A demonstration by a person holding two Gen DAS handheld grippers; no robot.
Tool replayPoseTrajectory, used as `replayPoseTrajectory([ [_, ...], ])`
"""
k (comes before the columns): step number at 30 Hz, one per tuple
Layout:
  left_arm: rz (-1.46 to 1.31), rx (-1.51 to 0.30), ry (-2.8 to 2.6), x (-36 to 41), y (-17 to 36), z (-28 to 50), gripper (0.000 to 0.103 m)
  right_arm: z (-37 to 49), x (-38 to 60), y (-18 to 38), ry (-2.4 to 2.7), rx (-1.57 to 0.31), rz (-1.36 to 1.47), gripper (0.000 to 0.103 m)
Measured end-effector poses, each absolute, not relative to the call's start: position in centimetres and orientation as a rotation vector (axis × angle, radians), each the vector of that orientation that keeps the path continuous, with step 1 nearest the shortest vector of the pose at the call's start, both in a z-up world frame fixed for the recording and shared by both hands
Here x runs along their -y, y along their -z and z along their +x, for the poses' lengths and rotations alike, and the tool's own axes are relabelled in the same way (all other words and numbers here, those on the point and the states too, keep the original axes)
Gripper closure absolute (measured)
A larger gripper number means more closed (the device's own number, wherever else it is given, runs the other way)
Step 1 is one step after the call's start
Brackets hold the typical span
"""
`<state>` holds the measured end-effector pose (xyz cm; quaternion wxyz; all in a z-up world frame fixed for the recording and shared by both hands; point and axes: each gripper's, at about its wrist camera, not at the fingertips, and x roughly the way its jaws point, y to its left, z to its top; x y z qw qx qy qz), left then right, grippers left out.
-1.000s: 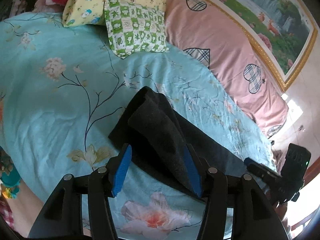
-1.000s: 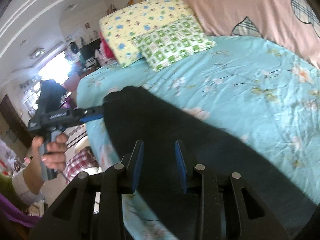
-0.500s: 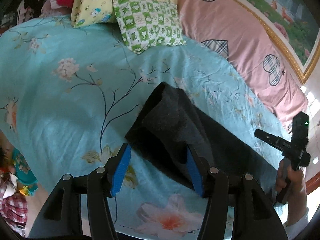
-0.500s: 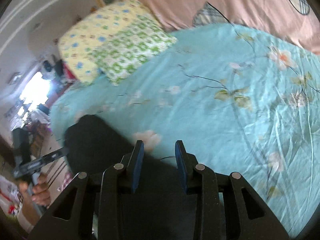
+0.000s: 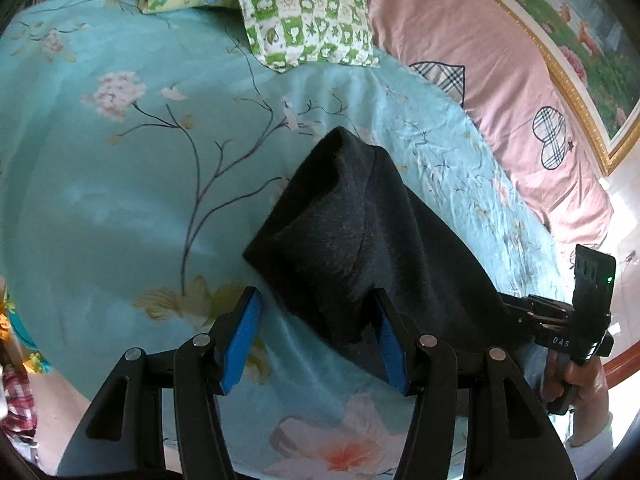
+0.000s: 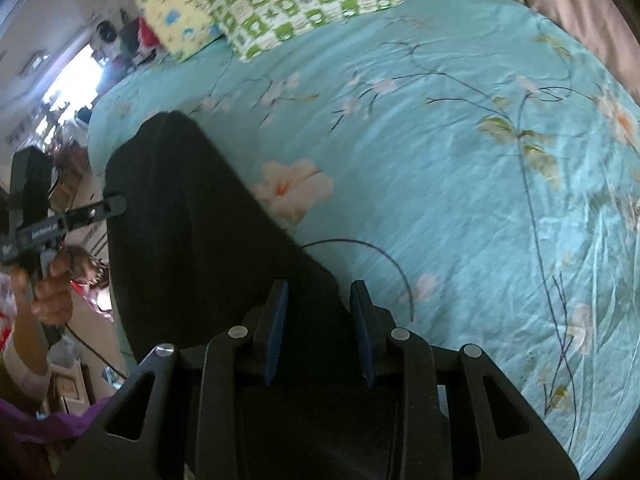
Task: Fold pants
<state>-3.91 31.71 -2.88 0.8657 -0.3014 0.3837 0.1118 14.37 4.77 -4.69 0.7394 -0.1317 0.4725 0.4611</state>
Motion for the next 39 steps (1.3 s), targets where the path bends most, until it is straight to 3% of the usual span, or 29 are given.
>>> replayPoseTrajectory([
  [10, -0.633, -0.812, -0.22, -31.5, 3.6, -1.4, 0.047, 16.7, -5.6, 5.9, -1.066, -1.123, -0.239, 0.069],
  [12, -0.633, -0.798, -0.226, -31.7, 3.7, -0.8, 0.061, 16.5, -5.6, 5.7, -1.068, -1.125, -0.234, 0.086],
  [14, -0.65, -0.782, -0.204, -32.0, 3.7, -0.5, 0.082, 15.8, -5.4, 5.1, -1.04, -1.089, -0.256, 0.089],
  [16, -0.662, -0.764, -0.191, -32.0, 3.2, -0.6, 0.085, 14.7, -5.2, 3.4, -1.0, -0.998, -0.289, 0.09],
  [21, -0.625, -0.674, -0.153, -31.1, -0.8, -2.2, 0.085, 12.7, -3.7, -1.4, -0.915, -0.788, -0.31, 0.092],
  [27, -0.597, -0.584, -0.122, -30.8, -4.2, -4.5, 0.085, 12.0, -5.2, -2.3, -0.817, -0.646, -0.413, 0.092],
  [35, -0.486, -0.685, -0.2, -31.8, 0.3, -2.8, 0.085, 13.5, -8.3, 2.9, -0.773, -0.712, -0.438, 0.092],
  [37, -0.493, -0.729, -0.223, -32.2, 1.5, -2.3, 0.082, 14.2, -8.4, 3.9, -0.758, -0.752, -0.409, 0.09],
  [39, -0.498, -0.743, -0.237, -32.4, 1.6, -2.6, 0.078, 14.6, -8.2, 4.3, -0.751, -0.776, -0.378, 0.082],
])
